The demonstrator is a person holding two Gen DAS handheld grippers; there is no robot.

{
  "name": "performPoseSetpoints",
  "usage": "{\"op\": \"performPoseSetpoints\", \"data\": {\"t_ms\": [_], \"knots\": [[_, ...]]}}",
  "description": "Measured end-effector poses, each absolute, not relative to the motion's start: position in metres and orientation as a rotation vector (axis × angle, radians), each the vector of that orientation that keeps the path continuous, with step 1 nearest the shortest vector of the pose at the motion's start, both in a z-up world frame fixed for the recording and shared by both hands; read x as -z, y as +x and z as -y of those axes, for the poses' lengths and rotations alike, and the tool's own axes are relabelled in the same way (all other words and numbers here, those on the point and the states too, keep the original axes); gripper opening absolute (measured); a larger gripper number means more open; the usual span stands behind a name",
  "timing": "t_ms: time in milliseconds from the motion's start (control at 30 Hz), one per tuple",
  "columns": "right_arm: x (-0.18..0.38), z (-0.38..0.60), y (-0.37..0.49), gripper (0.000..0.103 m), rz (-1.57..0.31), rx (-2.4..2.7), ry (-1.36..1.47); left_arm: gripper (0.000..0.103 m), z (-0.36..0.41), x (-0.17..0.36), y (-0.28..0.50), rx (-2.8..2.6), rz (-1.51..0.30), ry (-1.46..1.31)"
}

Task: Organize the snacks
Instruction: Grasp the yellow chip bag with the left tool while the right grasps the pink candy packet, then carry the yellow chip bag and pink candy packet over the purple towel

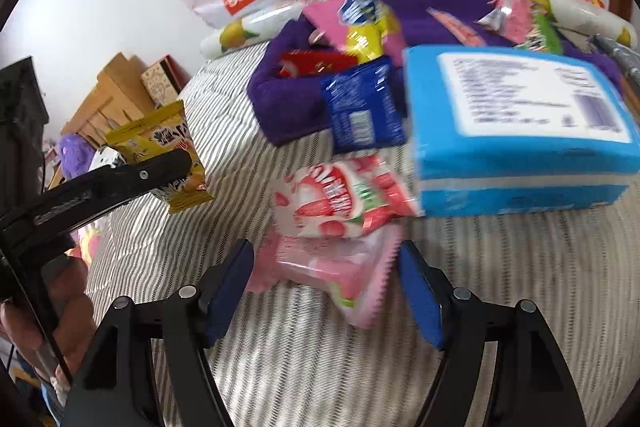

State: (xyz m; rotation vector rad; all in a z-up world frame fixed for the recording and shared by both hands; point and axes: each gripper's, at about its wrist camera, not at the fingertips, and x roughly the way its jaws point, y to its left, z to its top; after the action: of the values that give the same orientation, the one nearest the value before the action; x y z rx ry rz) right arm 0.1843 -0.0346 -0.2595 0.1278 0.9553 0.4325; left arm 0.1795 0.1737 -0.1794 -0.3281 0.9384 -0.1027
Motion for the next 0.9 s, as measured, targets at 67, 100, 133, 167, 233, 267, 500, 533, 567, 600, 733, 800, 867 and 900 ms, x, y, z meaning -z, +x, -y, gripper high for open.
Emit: {"op": "performPoseSetpoints", "data": {"t_ms": [67,100,133,167,233,267,500,533,567,600,733,800,867,900], "knots": [[0.259,0.026,0.182,0.079,-0.929,-0.405,0.082,0.038,-0.178,0.179,0.177,0.096,-0.936,-0.332],[0.259,0.021,0.181,0.079,-0.923,-0.392,0.056,0.038,-0.181,0.179,0.175,0.093,-0.937,-0.334],[0.261,0.017,0.182,0.079,-0.921,-0.377,0.033,0.038,-0.183,0.179,0.174,0.089,-0.939,-0.337],[0.262,0.013,0.181,0.079,-0.912,-0.36,0.016,0.038,-0.185,0.18,0.173,0.084,-0.941,-0.34],[0.263,0.01,0.179,0.078,-0.887,-0.337,-0.011,0.038,-0.188,0.18,0.171,0.076,-0.944,-0.343],[0.264,0.009,0.177,0.072,-0.872,-0.325,-0.026,0.038,-0.19,0.18,0.169,0.074,-0.946,-0.345],[0.26,0.023,0.165,0.06,-0.863,-0.379,-0.018,0.038,-0.187,0.176,0.161,0.079,-0.956,-0.358],[0.259,0.027,0.163,0.06,-0.872,-0.406,0.003,0.038,-0.184,0.175,0.16,0.082,-0.957,-0.353],[0.257,0.032,0.158,0.06,-0.881,-0.432,0.026,0.038,-0.18,0.174,0.159,0.085,-0.958,-0.345],[0.256,0.037,0.154,0.06,-0.883,-0.447,0.037,0.038,-0.176,0.172,0.158,0.088,-0.959,-0.337],[0.247,0.056,0.135,0.06,-0.864,-0.459,0.045,0.038,-0.158,0.165,0.156,0.11,-0.959,-0.314],[0.241,0.071,0.126,0.06,-0.843,-0.445,0.053,0.038,-0.147,0.16,0.155,0.126,-0.958,-0.302],[0.234,0.086,0.121,0.06,-0.825,-0.427,0.066,0.038,-0.135,0.155,0.155,0.143,-0.956,-0.288],[0.228,0.095,0.119,0.06,-0.814,-0.416,0.076,0.038,-0.129,0.152,0.155,0.152,-0.954,-0.281]]}}
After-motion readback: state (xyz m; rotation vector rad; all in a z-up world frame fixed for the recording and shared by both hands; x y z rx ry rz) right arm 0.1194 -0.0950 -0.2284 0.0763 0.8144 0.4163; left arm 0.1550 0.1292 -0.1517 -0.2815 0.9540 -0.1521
